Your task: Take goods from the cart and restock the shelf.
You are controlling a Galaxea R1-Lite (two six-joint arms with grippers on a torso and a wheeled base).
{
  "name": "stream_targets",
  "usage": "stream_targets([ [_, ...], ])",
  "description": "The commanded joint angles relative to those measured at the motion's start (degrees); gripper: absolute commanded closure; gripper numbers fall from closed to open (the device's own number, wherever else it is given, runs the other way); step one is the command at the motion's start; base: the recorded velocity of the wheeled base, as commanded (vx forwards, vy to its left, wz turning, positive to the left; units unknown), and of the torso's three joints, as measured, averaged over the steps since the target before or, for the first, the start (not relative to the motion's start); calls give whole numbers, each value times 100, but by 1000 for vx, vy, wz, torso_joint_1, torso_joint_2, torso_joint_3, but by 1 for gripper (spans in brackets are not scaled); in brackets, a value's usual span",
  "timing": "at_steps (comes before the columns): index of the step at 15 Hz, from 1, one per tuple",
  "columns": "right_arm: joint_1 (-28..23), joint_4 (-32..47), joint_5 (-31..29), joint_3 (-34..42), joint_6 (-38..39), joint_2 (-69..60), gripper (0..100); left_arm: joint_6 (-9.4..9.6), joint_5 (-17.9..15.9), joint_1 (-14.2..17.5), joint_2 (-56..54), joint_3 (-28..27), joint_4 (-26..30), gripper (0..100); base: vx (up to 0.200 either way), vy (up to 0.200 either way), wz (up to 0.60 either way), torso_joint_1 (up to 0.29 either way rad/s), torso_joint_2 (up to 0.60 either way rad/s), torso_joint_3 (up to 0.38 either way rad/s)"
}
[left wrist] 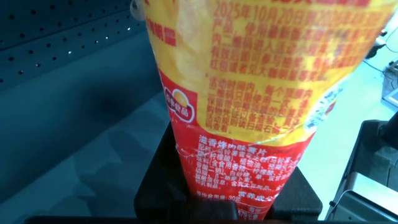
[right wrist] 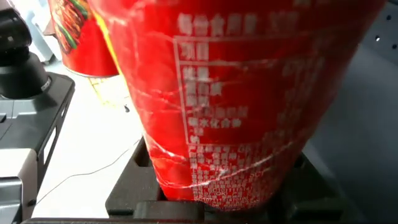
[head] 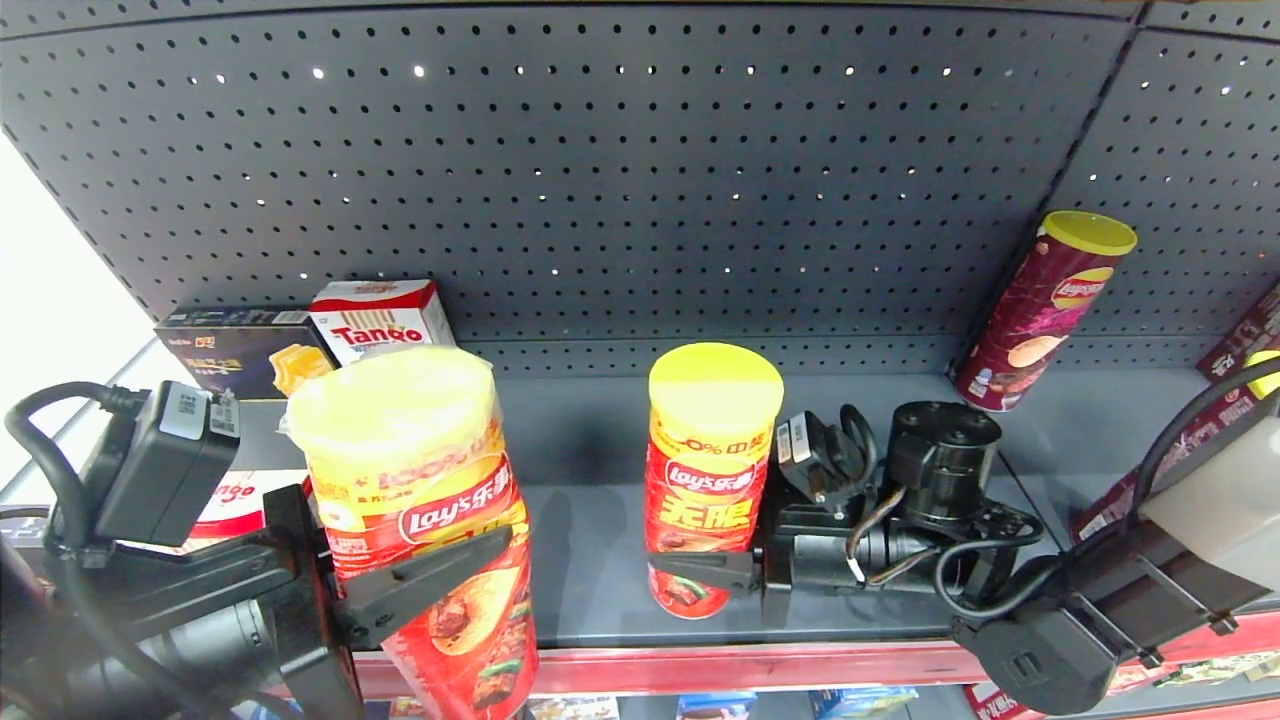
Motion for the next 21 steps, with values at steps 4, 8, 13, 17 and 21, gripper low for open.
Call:
stream_targets([
  [4,-95,-98,20,15,-36,221,100,-2,-1,1,3,0,-2,100,0,0,0,0,0,0],
  [8,-104,-107,20,6,-54,283,0,-2,-1,1,3,0,-2,100,0,0,0,0,0,0],
  [13,-113,-177,20,77,-63,133,0,-2,-1,1,-6,8,-2,100,0,0,0,0,0,0],
  [17,-157,-177,-7,490,-54,-350,0,-2,-1,1,-6,8,-2,100,0,0,0,0,0,0],
  [21,-385,-116,-77,999,-45,-1159,0,7,-1,-8,-6,8,-2,100,0,0,0,0,0,0],
])
